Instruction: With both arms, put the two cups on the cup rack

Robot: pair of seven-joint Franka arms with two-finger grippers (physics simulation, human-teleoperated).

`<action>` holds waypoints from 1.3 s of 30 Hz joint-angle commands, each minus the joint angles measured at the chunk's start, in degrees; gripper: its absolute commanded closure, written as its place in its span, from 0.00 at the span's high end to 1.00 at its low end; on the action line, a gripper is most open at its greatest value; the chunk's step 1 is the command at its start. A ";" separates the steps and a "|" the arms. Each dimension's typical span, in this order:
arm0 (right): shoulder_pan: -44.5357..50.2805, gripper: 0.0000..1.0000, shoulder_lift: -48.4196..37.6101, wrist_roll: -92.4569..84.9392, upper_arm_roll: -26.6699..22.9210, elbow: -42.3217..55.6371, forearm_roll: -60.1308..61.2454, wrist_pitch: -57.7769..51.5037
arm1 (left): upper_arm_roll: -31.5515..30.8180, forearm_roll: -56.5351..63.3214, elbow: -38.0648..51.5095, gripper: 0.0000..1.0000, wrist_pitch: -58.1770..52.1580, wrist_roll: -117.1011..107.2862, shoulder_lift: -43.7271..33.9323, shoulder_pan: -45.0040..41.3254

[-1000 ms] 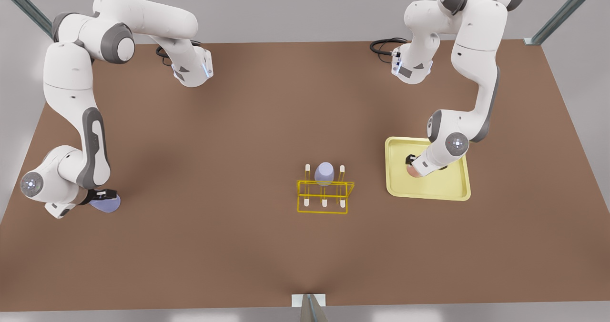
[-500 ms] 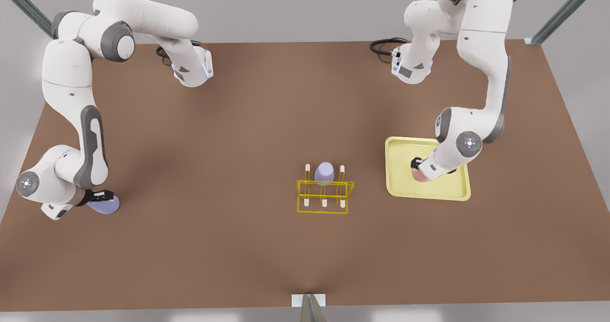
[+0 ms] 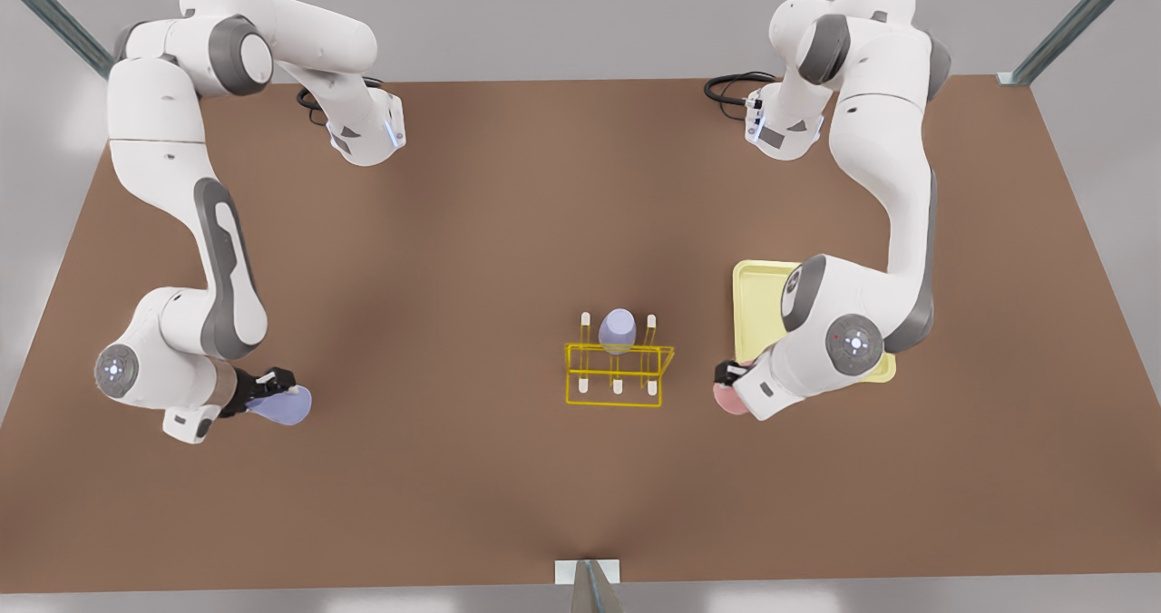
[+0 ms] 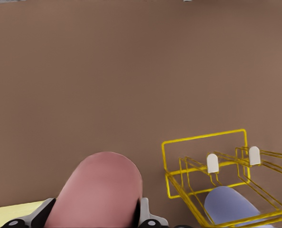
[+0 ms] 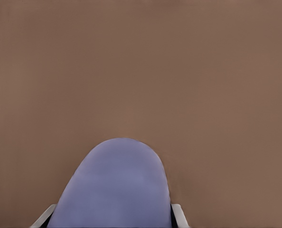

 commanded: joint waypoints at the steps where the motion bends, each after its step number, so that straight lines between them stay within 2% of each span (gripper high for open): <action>1: 0.04 0.83 -0.09 0.04 1.83 0.60 0.01 -2.18 | -0.03 -1.40 1.88 0.86 -1.75 -14.99 0.90 -1.54; 10: 1.80 0.83 1.31 3.11 12.02 4.64 7.40 -3.23 | 0.06 -4.03 4.78 0.86 1.68 -22.29 4.07 -7.25; 16: 6.72 0.83 2.28 3.55 13.08 8.42 11.62 -2.88 | 0.14 -3.95 5.39 0.87 7.40 -23.34 6.79 -8.75; 17: 8.30 0.83 3.16 3.64 13.08 10.18 11.62 -2.80 | 0.14 -3.95 5.39 0.90 7.48 -23.34 7.14 -8.75; 18: 9.44 0.83 3.95 3.64 13.08 11.41 11.70 -2.71 | 0.14 -3.95 5.22 1.00 7.92 -23.34 7.23 -8.92; 21: 11.38 0.83 5.71 4.61 13.08 13.08 12.67 -2.27 | 0.14 -3.33 4.78 1.00 7.66 -23.17 7.58 -8.92; 22: 11.64 0.83 5.79 4.61 13.08 13.35 12.85 -2.09 | 0.84 -2.28 4.87 1.00 4.16 -22.99 7.14 -8.66; 24: 12.96 0.83 5.79 4.69 13.08 13.96 13.29 -1.92 | 2.43 7.47 5.04 1.00 -11.84 -21.59 2.49 -4.27; 27: 15.42 0.83 5.88 4.78 13.08 14.58 15.22 0.37 | 2.52 8.62 5.13 1.00 -31.18 1.34 -9.64 4.52; 29: 16.65 0.83 6.23 4.78 12.99 14.58 16.71 1.86 | 2.43 9.32 2.95 1.00 -32.60 9.78 -15.60 5.93; 30: 17.53 0.83 6.41 4.78 13.08 14.58 17.33 3.53 | 2.34 12.58 -9.43 1.00 -28.04 11.64 -24.74 5.14; 35: 21.92 0.83 9.05 4.78 12.55 17.48 19.70 7.31 | 1.81 9.77 -8.76 1.00 -37.87 11.64 -25.82 5.58; 39: 23.86 0.83 10.89 4.87 12.29 19.32 19.97 9.51 | 1.90 6.87 -8.76 1.00 -35.32 11.72 -25.73 7.16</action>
